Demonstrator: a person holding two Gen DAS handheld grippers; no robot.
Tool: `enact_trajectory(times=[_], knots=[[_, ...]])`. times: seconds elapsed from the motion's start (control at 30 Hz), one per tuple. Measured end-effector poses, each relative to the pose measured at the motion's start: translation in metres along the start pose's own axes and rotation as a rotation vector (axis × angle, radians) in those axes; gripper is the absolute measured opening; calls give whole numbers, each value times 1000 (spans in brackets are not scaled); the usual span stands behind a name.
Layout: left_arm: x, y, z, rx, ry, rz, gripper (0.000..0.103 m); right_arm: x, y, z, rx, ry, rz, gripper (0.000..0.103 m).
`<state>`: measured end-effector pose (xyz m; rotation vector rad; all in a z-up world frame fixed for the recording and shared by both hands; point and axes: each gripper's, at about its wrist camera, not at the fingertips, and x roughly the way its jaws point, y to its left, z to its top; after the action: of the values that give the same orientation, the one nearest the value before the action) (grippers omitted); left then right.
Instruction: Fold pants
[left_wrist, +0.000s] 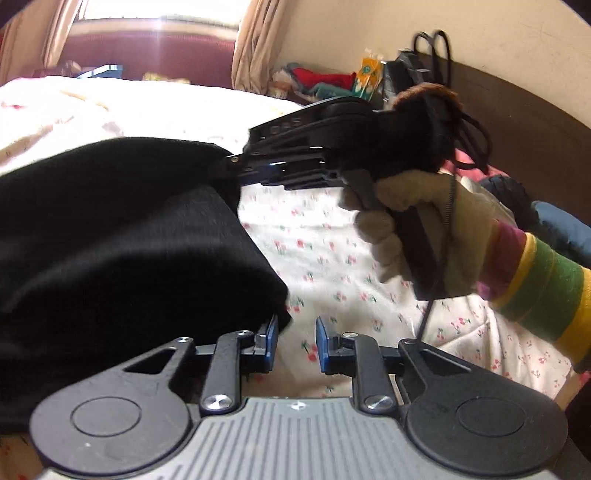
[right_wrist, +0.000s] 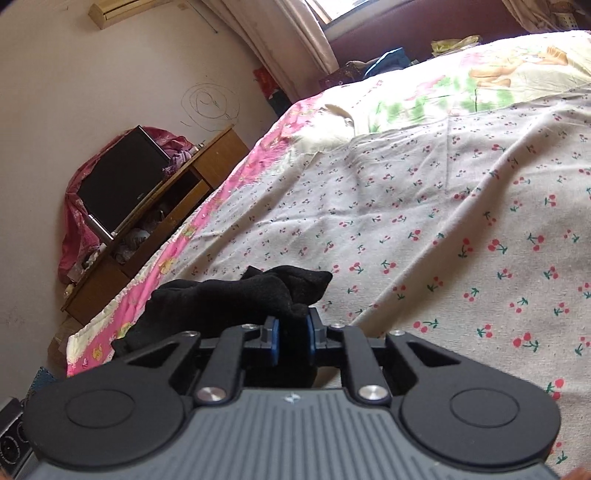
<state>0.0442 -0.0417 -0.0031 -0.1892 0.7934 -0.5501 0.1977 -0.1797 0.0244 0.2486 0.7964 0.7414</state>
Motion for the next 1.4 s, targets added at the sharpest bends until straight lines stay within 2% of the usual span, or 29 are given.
enact_trajectory(times=[0.03,0.07,0.1,0.13,0.2,0.27,0.3,0.37,0.4,0.47,0.53,0.6,0.63,0.67,0.7,0.77,0.83,0.9,0.93,0.97,1.03,1.13,1.17,1.2,1.23,1.3,1.4], knots=[[8,2,-4,-18,53,-14,35,18,-10,-5,29,37,-83,18],[11,2,-6,-19,89,-14,35,33,-22,-10,79,76,-131,20],[7,1,-7,-2,85,-6,35,38,-33,-15,149,68,-115,21],[-1,1,-7,10,65,-15,35,34,-36,-16,192,41,-88,25],[-20,1,-2,23,22,-36,35,17,-34,-14,221,-19,-56,26],[-37,4,6,39,-11,-53,35,1,-32,-12,234,-62,-70,26],[-49,7,12,76,-54,-40,36,-8,-28,-11,236,-88,-108,26],[-68,14,24,157,-140,45,44,-25,-7,-14,153,-122,-141,26],[-75,22,29,186,-168,90,55,-30,11,-17,79,-123,-133,26],[-85,45,35,195,-206,163,58,-25,36,-29,24,-60,-107,26],[-87,81,35,166,-165,250,59,-3,45,-51,60,69,-82,27],[-81,113,25,158,-44,400,59,23,52,-80,50,234,-93,26],[-80,127,15,169,6,462,58,23,60,-86,3,223,-122,25],[-91,141,-2,174,6,468,58,19,68,-82,-35,225,-143,25],[-100,146,-8,168,-4,454,58,16,73,-73,-22,226,-160,27],[-117,148,-12,172,-36,454,59,4,85,-52,-12,153,-144,26],[-130,146,-3,191,-89,477,59,7,107,-27,-120,107,-160,27],[-137,146,10,184,-159,462,59,31,119,4,-197,78,-154,35],[-138,149,16,174,-175,451,60,45,118,16,-201,71,-145,45],[-138,153,23,165,-187,445,60,66,115,30,-194,80,-131,49],[-133,159,33,180,-206,446,60,106,107,48,-169,141,-106,49],[-119,171,40,212,-200,456,61,154,99,56,-186,267,-87,46],[-113,176,40,217,-189,462,61,164,95,54,-194,299,-96,23],[-109,180,40,218,-179,469,61,168,92,52,-192,309,-123,4],[-106,184,40,217,-172,473,61,165,88,50,-184,311,-151,4],[-99,196,37,203,-159,494,61,153,82,49,-177,287,-150,3],[-94,211,28,176,-186,514,64,146,69,50,-99,247,-164,2]])
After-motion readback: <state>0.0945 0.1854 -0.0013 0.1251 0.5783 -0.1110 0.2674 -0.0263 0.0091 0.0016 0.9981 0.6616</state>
